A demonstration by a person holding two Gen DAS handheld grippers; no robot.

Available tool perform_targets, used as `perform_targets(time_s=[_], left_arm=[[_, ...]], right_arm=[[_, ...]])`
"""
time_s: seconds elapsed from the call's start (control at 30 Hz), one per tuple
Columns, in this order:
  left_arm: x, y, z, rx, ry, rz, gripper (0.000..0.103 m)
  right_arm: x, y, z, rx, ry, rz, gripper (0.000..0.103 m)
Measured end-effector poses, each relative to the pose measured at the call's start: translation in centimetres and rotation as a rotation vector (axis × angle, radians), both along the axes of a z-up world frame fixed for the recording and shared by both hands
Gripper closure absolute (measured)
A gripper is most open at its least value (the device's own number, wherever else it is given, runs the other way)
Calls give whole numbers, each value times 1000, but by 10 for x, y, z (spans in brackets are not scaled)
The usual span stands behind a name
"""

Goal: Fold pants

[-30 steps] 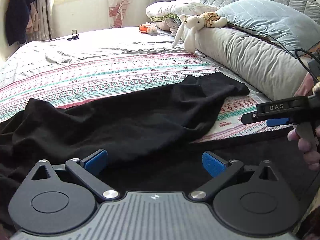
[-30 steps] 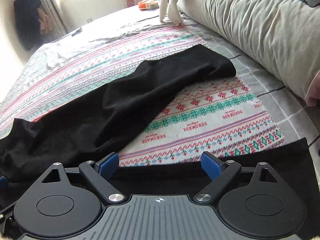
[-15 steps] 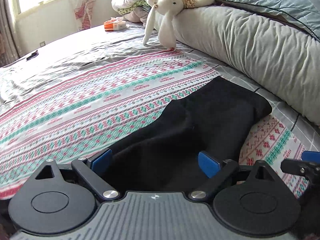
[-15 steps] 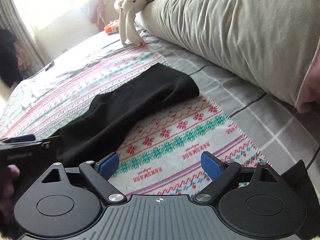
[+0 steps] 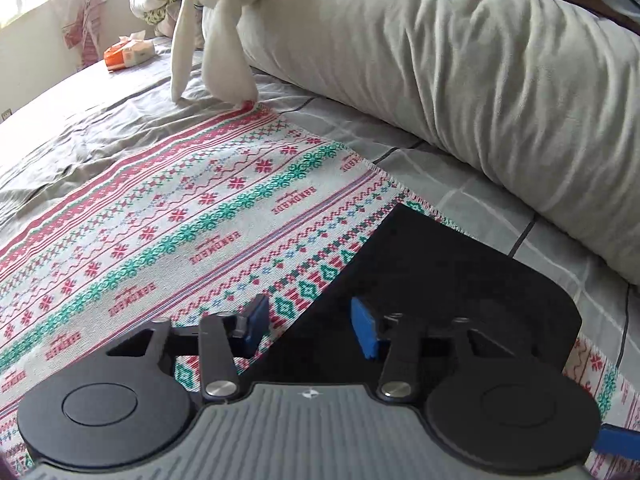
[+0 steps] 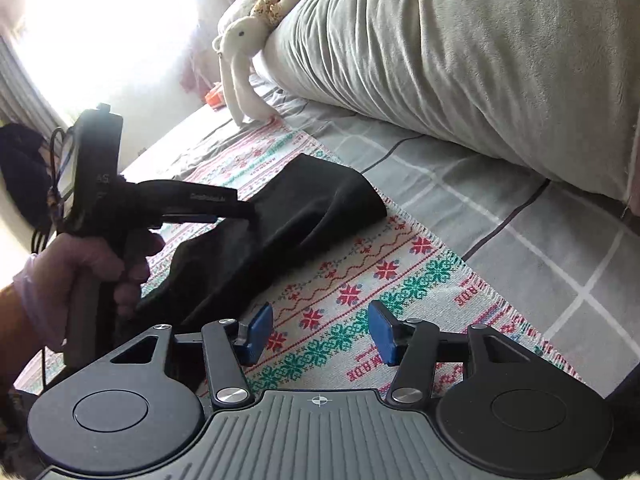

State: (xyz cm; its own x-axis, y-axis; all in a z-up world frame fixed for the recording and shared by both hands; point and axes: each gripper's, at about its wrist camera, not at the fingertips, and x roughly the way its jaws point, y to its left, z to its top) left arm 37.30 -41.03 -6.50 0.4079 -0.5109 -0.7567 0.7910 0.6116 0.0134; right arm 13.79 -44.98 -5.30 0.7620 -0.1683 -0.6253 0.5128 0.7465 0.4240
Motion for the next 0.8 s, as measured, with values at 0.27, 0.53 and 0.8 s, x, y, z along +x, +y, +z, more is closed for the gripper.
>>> perform_targets(time_s=[0.27, 0.53, 0.8], left_arm=[[-1, -5, 7, 71, -193, 37, 86], [42, 19, -1, 66, -153, 142, 84], [85, 27, 2, -105, 64, 66, 49]], right_arm=[[19, -15, -5, 57, -64, 0, 51], [59, -53, -24, 274, -187, -138, 65], [58, -67, -48, 334, -283, -201, 103]])
